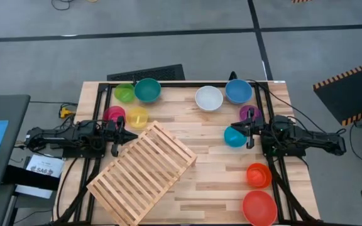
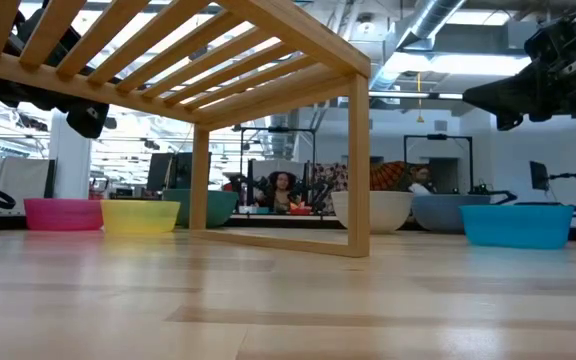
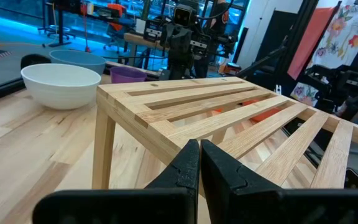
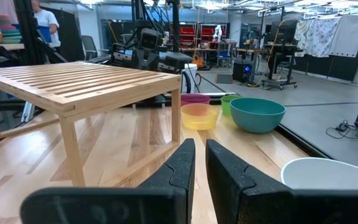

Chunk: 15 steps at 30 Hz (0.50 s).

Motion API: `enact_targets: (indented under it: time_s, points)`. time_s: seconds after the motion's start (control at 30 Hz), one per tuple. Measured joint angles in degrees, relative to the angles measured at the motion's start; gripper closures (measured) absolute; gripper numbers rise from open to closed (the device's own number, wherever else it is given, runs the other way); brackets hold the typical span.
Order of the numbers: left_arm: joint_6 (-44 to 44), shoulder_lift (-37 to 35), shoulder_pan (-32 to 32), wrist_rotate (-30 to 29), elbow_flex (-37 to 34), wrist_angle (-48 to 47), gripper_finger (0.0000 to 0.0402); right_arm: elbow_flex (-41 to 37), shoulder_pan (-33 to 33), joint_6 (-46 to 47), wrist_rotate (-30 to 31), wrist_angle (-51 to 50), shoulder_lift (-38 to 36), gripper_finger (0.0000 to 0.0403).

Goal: Place and stack bowls onto a shelf

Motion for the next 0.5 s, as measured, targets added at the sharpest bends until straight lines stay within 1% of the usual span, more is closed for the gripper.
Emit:
enact_targets:
  time_s: [0.1,0.17,0.23,0.3,0.33,0.4,0.43,0.5]
  points:
    - [0.0,0.0,0.0,0.0,0.0,0.0,0.0402,0.0,0.0,1.9,-0.1,1.5,0.0,0.0336]
    - [0.0,0.0,0.0,0.0,0.0,0.0,0.0402,0.1,0.3,9.3,-0.1,8.8,0.0,0.0336]
    - [0.0,0.0,0.0,0.0,0.0,0.0,0.0401,0.5,0.5,18.9,0.0,16.9,0.0,0.0336]
    - [0.0,0.0,0.0,0.0,0.0,0.0,0.0401,0.7,0.4,23.8,0.3,26.0,0.0,0.0336]
    - [0.0,0.0,0.0,0.0,0.0,0.0,0.0401,0.8,0.4,24.0,1.7,30.4,-0.1,0.0336]
    - [0.0,0.0,0.0,0.0,0.0,0.0,0.0401,1.0,0.3,23.4,8.0,35.6,-0.1,0.0336]
    - [0.0,0.0,0.0,0.0,0.0,0.0,0.0401,1.1,0.4,23.9,11.3,36.7,0.0,0.0336]
    - [0.0,0.0,0.0,0.0,0.0,0.0,0.0401,2.8,0.7,26.8,15.8,36.4,0.9,0.0336]
